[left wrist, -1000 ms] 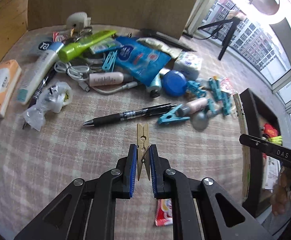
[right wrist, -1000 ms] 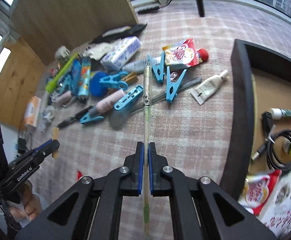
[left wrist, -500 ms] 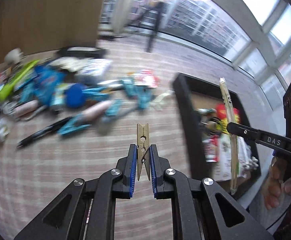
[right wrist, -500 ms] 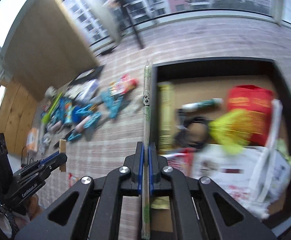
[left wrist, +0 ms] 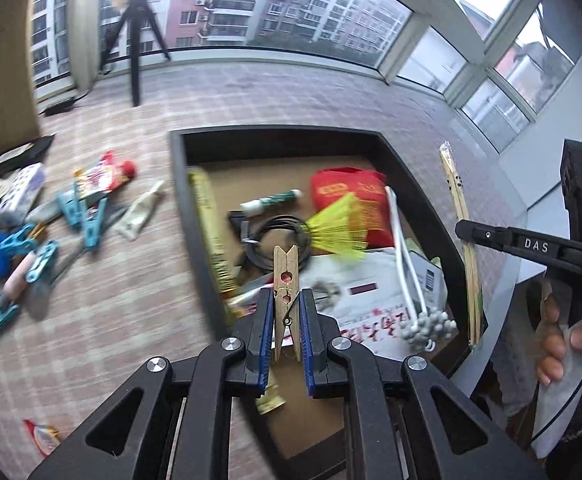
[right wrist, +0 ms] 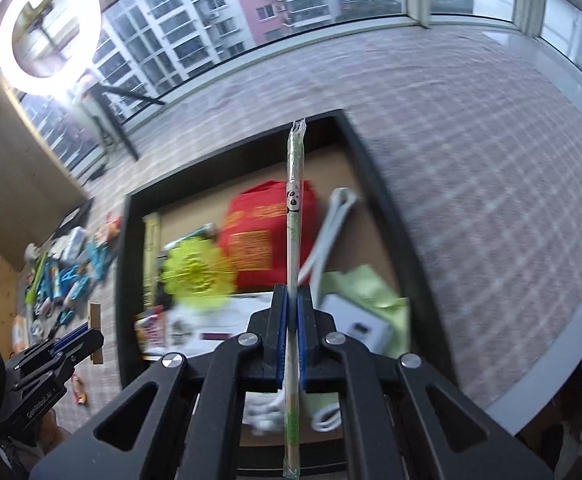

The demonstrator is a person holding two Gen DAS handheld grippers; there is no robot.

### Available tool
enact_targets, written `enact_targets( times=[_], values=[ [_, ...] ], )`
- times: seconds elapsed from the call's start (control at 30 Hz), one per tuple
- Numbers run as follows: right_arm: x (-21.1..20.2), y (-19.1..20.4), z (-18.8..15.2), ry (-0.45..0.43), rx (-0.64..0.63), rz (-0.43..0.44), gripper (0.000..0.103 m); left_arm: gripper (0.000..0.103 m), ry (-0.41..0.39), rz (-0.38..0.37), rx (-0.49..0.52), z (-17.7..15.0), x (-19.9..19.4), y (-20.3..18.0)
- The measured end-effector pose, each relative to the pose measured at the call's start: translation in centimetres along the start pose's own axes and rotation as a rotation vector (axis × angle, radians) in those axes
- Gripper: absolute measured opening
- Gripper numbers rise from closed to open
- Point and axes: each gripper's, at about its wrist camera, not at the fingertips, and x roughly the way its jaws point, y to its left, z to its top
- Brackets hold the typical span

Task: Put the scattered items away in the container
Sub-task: 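Carry clothespin and wooden stick over the tray and open both grippers, then move both grippers back to the pile toward the light blue clothespins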

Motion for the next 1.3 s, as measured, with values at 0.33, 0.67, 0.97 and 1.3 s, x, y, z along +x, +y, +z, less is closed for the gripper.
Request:
enact_targets(
  times=[0.33,0.67,0.97,1.3],
  values=[
    [-1.0,-1.5,0.5,-0.054,0.004,0.007,0.048,0.048,-0.012,0.033,-0.016,0.3,0.6,-0.8],
    [0.0,1.8,0.7,-0.040,-0.075,0.044,0.050,0.048,-0.030,0.094,-0.073,-0.9,-1.0,1.9],
    [1.9,9.1,0.6,-0.010,-0.205,0.138,0.050,0.045,-0.039,0.205,-0.216,-4.0,-3.7,9.6],
    [5.4,21.5,1.2,0.089,-0.349,0.258,0.050,0.036,-0.019,0.255,-0.189,-2.7,-5.3,17.5]
  ],
)
